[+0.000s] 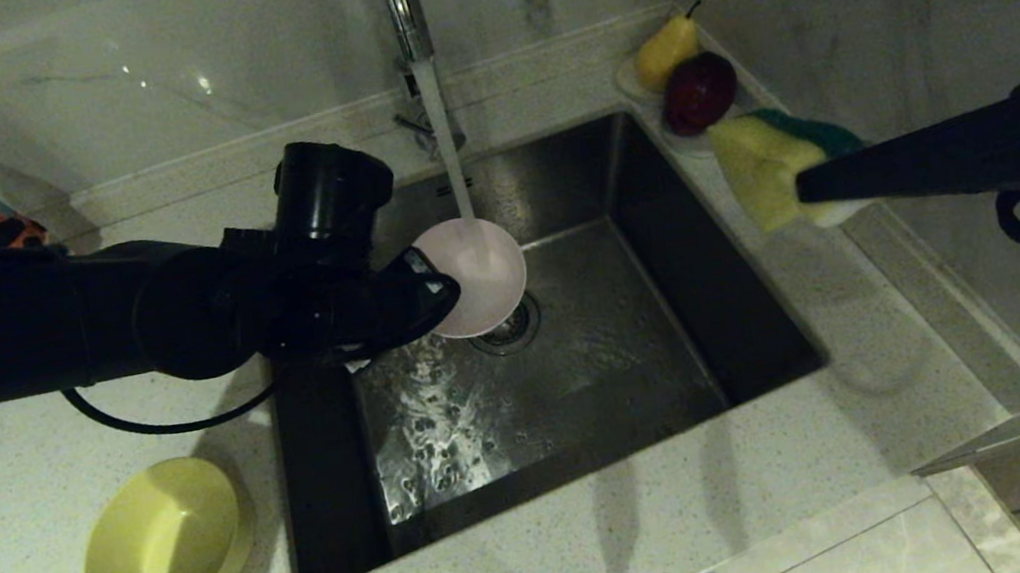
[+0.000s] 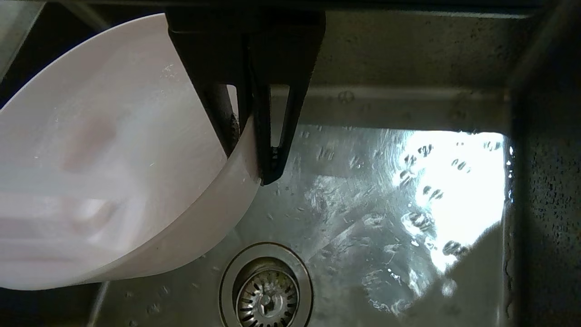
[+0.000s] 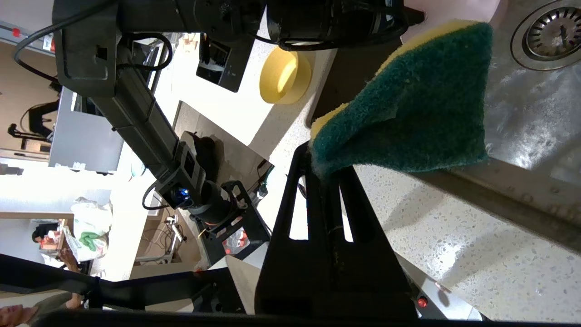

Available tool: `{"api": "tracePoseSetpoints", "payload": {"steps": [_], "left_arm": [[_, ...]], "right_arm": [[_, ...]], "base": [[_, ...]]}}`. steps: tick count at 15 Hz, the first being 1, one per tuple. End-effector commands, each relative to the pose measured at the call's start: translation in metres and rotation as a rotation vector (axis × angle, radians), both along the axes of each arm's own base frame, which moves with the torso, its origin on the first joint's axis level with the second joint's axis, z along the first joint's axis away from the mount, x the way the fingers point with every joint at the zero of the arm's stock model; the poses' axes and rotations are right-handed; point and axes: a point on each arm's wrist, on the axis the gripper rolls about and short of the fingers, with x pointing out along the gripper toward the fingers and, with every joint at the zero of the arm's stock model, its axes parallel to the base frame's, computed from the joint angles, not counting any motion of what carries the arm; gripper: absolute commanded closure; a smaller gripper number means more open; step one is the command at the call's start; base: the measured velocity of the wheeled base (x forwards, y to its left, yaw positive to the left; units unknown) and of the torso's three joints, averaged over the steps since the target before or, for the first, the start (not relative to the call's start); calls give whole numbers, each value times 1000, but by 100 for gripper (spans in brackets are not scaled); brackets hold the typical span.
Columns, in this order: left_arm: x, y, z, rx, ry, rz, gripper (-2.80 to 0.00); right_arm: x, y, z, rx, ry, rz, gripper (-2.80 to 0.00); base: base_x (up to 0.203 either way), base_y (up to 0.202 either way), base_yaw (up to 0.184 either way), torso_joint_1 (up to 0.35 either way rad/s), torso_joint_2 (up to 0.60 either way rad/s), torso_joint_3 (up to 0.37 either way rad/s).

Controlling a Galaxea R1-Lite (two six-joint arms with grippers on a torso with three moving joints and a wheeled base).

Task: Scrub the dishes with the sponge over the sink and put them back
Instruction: Rinse the bowl

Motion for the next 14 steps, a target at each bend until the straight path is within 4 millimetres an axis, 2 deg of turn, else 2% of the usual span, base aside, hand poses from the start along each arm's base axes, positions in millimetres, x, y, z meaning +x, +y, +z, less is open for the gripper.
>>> {"api": "tracePoseSetpoints", "payload": {"steps": [1, 5, 8, 14], "left_arm": [[-3, 1, 1, -1, 5, 3, 0], [-12, 4, 5, -22, 43, -37, 0], [-16, 1, -1, -19, 92, -37, 0], [-22, 5, 5, -13, 66, -19, 0]], "right_arm": [[1, 1, -5, -9, 18, 5, 0], [2, 2, -6, -13, 24, 5, 0], [5, 3, -12, -19, 32, 5, 0], [4, 2, -13, -15, 24, 4, 0]], "base": [[0, 0, 0, 0, 0, 0], [0, 0, 0, 0, 0, 0], [0, 0, 0, 0, 0, 0], [0, 0, 0, 0, 0, 0]]}}
